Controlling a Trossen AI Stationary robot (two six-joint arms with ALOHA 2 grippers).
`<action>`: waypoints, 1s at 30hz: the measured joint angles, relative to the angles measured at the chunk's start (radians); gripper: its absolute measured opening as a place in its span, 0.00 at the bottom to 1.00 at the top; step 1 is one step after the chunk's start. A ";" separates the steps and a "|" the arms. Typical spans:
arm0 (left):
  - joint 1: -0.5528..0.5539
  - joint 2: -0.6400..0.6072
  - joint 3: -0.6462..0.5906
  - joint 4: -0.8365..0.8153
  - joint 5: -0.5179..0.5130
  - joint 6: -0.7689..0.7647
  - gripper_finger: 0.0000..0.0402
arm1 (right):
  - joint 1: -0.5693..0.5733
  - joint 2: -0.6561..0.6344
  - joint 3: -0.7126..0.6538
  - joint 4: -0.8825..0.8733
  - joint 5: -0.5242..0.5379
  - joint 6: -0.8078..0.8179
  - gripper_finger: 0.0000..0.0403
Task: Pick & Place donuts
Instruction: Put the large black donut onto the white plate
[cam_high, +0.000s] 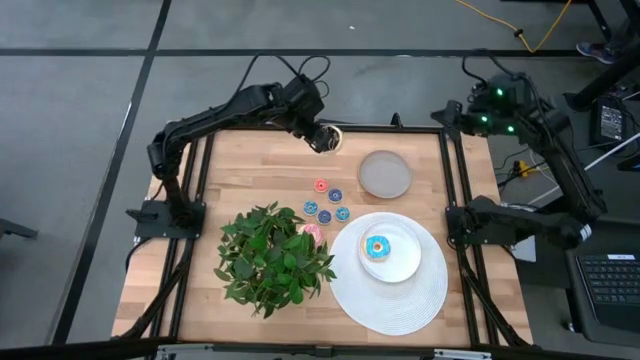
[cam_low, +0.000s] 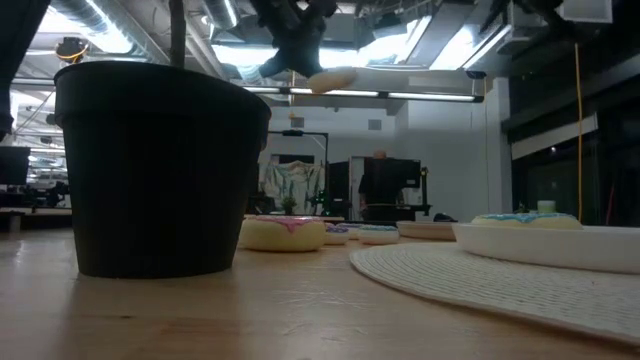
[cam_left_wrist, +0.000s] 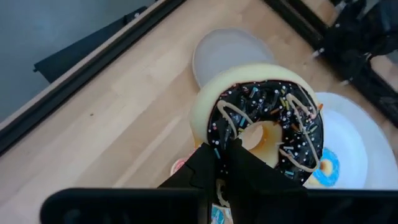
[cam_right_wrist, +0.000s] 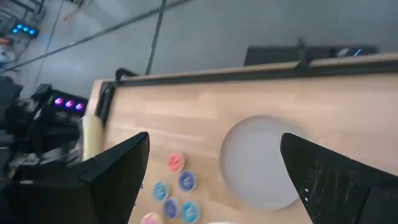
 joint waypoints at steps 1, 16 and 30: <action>0.000 0.004 0.014 -0.002 0.000 0.000 0.05 | 0.006 0.017 0.014 -0.005 -0.016 0.008 0.90; 0.000 0.031 0.081 -0.037 -0.001 -0.002 0.05 | 0.248 0.207 0.168 0.017 0.035 0.154 0.90; -0.008 0.031 0.081 -0.096 -0.001 0.006 0.05 | 0.490 0.407 0.206 0.144 0.104 0.252 0.90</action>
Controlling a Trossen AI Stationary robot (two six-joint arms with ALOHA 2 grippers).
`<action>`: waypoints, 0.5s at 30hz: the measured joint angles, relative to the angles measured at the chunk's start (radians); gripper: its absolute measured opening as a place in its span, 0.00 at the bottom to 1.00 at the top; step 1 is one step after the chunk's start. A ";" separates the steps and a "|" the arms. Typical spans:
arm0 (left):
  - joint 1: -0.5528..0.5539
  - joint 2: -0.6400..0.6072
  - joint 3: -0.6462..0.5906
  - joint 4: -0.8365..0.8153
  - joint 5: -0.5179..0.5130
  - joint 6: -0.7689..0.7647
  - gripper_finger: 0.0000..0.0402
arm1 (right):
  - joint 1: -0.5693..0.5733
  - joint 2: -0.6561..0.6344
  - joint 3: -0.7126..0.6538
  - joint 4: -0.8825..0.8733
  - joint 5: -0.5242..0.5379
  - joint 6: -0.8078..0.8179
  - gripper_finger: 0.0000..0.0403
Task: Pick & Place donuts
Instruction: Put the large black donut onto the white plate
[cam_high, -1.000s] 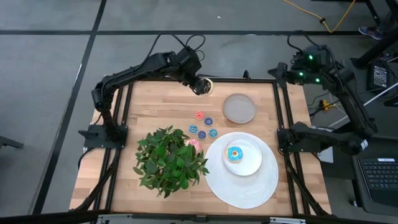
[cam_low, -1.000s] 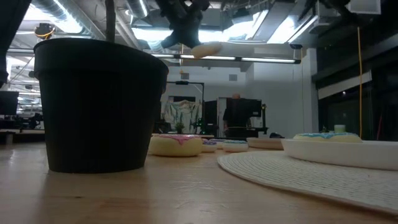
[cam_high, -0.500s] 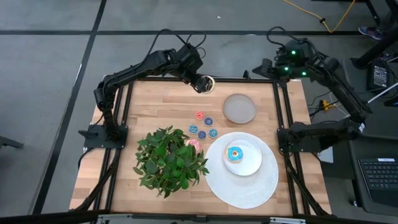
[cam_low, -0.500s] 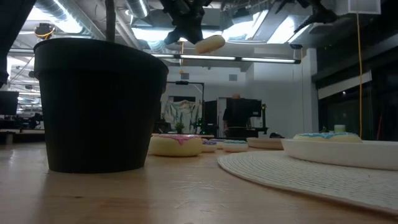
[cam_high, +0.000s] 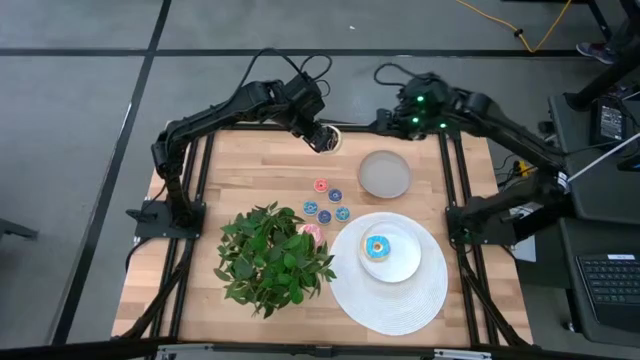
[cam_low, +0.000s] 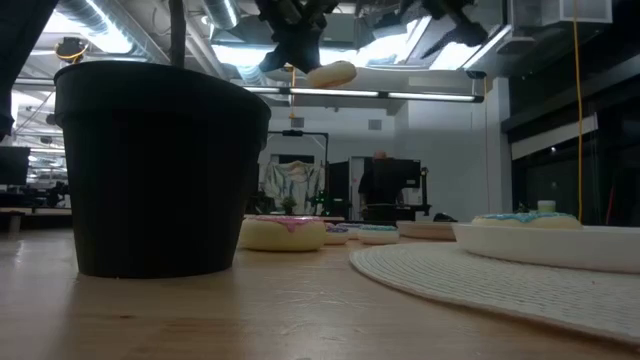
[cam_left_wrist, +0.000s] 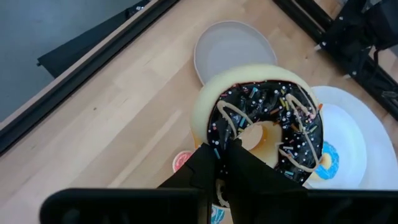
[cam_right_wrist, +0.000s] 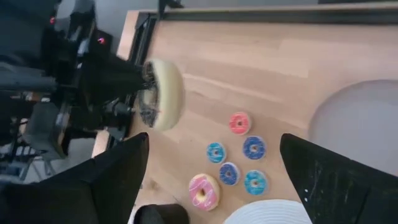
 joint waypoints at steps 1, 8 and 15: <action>-0.004 0.000 0.000 0.000 0.000 0.000 0.05 | 0.013 0.012 0.001 0.011 0.000 0.009 0.90; -0.020 0.000 0.000 0.001 -0.008 0.009 0.05 | 0.088 0.088 0.001 0.119 0.055 0.039 0.90; -0.035 0.000 0.000 0.001 -0.008 0.016 0.05 | 0.133 0.150 0.001 0.161 0.079 0.081 0.90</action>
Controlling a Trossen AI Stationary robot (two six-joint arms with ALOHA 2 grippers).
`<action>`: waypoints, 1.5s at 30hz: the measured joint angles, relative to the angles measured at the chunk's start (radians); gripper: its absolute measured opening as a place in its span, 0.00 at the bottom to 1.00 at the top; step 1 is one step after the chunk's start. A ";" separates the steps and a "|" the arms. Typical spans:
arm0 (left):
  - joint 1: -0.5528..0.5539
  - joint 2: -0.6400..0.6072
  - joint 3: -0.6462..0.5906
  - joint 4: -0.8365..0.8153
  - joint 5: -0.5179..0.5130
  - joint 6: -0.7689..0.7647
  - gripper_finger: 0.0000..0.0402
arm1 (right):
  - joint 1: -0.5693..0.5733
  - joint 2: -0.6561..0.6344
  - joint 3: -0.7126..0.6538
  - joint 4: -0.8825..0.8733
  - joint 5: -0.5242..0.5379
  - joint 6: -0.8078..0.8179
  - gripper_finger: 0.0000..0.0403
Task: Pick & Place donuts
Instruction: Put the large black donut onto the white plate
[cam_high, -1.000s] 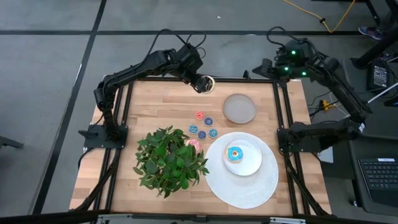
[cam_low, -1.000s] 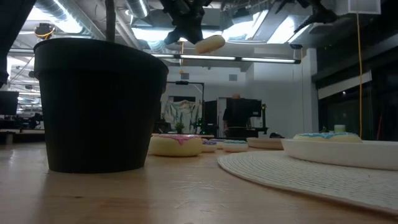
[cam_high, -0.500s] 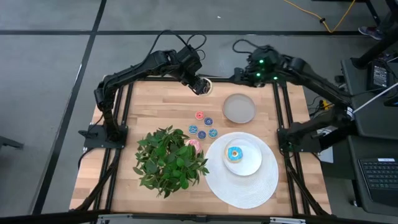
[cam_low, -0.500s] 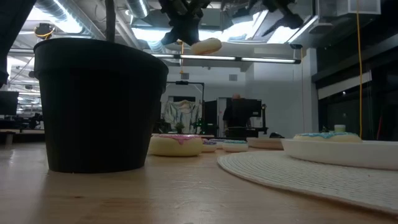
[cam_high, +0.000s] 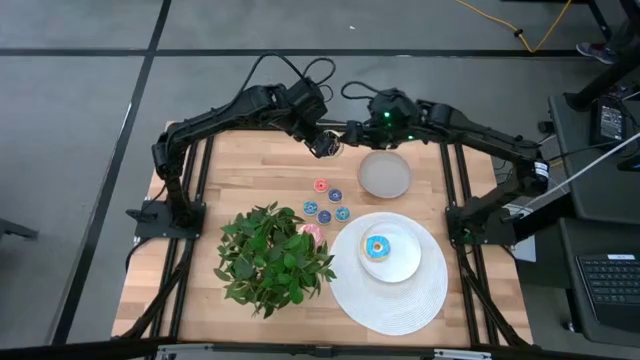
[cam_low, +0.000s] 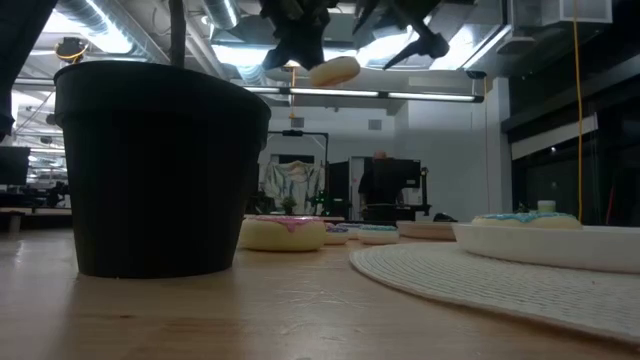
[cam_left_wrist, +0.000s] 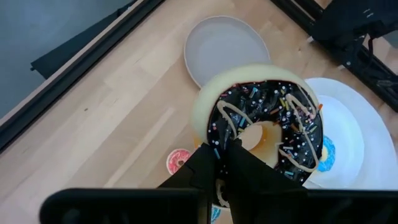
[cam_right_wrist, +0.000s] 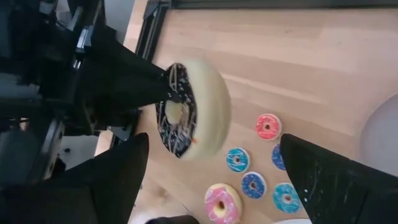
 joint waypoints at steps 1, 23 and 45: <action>-0.003 0.000 0.000 0.000 -0.001 0.004 0.05 | 0.006 0.009 0.000 0.007 0.000 0.006 0.90; -0.041 0.000 -0.006 -0.030 -0.007 0.019 0.05 | 0.067 0.050 0.000 0.015 0.026 0.036 0.82; -0.054 0.000 -0.006 -0.002 -0.009 0.070 0.05 | 0.074 0.050 -0.001 0.014 0.017 0.032 0.61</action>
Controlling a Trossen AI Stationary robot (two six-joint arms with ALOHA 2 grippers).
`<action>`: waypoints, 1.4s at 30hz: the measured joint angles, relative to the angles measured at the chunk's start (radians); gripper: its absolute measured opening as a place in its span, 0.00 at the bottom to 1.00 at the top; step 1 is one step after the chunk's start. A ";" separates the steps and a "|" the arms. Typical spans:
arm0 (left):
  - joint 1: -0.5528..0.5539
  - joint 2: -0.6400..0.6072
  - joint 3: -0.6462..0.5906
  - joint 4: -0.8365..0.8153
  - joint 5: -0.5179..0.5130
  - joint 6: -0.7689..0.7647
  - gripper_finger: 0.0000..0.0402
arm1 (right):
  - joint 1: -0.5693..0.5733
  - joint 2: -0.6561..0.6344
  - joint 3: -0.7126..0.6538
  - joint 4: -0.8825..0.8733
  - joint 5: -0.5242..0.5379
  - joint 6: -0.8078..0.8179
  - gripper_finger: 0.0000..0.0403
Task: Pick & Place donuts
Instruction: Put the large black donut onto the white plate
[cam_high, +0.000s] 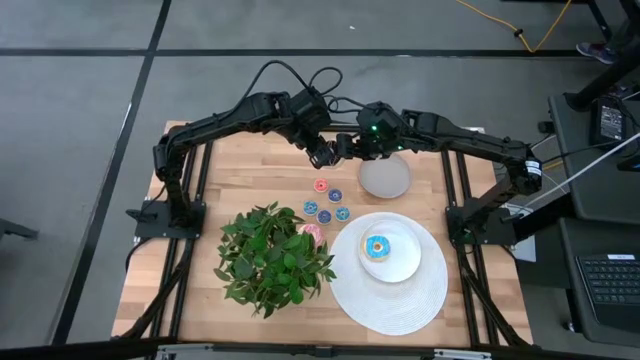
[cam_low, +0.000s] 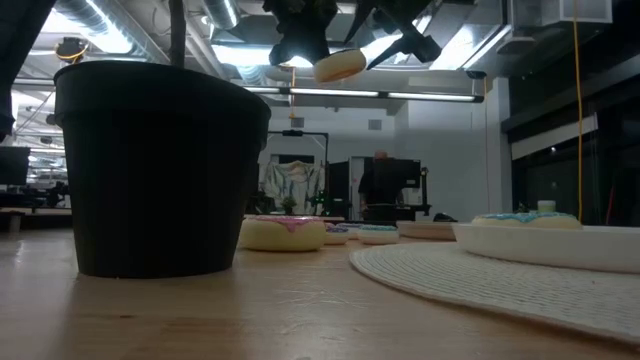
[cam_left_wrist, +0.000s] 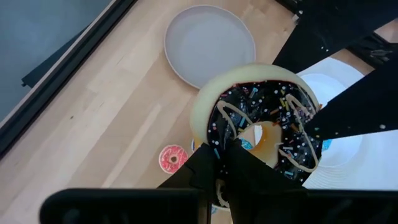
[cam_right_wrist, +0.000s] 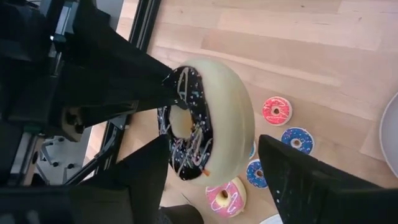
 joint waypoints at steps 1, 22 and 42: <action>0.000 0.000 0.000 0.000 0.000 0.000 0.05 | 0.000 0.000 0.000 0.000 0.000 0.000 0.61; 0.000 0.000 0.000 0.002 0.000 0.000 0.08 | 0.000 0.000 0.000 0.000 0.000 -0.002 0.16; 0.050 -0.002 0.000 0.003 0.119 -0.001 0.46 | 0.000 0.000 0.000 -0.013 0.001 -0.025 0.03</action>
